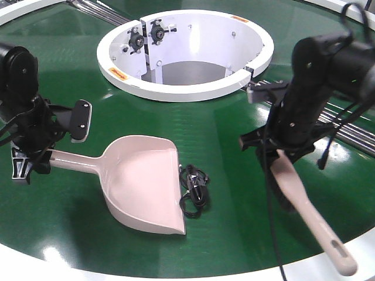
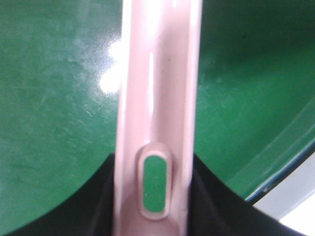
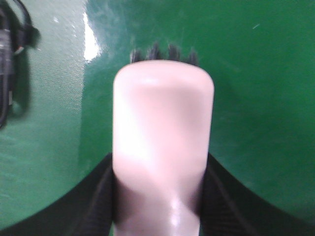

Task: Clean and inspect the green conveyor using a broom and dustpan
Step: 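Sweep the black cable into the dustpan with the right-held brush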

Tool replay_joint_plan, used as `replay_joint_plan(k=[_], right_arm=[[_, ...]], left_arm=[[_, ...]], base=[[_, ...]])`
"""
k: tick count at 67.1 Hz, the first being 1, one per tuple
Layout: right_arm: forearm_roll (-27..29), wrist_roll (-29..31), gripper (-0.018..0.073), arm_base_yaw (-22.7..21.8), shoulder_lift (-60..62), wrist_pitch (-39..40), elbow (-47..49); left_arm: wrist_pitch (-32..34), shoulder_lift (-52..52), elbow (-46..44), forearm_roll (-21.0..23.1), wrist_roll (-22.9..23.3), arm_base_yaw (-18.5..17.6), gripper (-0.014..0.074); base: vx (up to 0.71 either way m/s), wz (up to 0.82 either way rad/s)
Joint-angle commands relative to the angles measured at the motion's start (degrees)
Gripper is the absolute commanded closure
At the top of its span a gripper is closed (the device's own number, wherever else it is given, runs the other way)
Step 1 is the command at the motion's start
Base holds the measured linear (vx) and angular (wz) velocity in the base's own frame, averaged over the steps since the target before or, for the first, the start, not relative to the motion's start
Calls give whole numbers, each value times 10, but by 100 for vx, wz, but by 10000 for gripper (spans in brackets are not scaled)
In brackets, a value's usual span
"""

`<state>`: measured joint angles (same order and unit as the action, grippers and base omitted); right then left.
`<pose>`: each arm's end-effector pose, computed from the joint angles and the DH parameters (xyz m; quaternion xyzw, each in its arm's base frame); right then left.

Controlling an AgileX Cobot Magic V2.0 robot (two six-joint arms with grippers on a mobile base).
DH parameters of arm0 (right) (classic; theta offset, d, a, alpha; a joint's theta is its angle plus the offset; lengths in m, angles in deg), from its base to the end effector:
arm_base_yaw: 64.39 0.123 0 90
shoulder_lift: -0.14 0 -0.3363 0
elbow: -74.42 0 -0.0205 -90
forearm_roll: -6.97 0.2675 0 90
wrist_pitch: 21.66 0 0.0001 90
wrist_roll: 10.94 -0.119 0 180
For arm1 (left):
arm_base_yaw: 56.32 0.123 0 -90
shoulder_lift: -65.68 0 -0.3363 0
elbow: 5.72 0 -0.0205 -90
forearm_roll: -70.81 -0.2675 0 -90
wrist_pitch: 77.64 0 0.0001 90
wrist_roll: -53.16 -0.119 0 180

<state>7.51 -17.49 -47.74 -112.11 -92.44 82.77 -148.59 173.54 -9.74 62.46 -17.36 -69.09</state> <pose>0.3857 0.1164 0.2714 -0.0866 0.9952 0.0138 0.0446 0.3730 -0.0678 0.2816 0.6775 0.7308 0.0830 0.0060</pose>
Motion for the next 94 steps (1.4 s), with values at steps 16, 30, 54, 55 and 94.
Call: replay_joint_plan(k=[16, 30, 54, 55, 94], right_arm=[[133, 26, 563, -2, -56, 40, 14], [173, 40, 563, 14, -89, 38, 47], [181, 21, 563, 56, -185, -32, 187], [181, 21, 563, 59, -189, -31, 192], [251, 2, 563, 141, -258, -30, 376]], left_arm=[[-13, -27, -16, 8, 13, -4, 603], [-13, -27, -16, 8, 13, -4, 603], [-13, -27, -16, 8, 13, -4, 603], [-13, -27, -16, 8, 13, -4, 603], [-13, -27, -16, 8, 13, -4, 603]], base=[[0, 0], [0, 0], [0, 0], [0, 0], [0, 0]])
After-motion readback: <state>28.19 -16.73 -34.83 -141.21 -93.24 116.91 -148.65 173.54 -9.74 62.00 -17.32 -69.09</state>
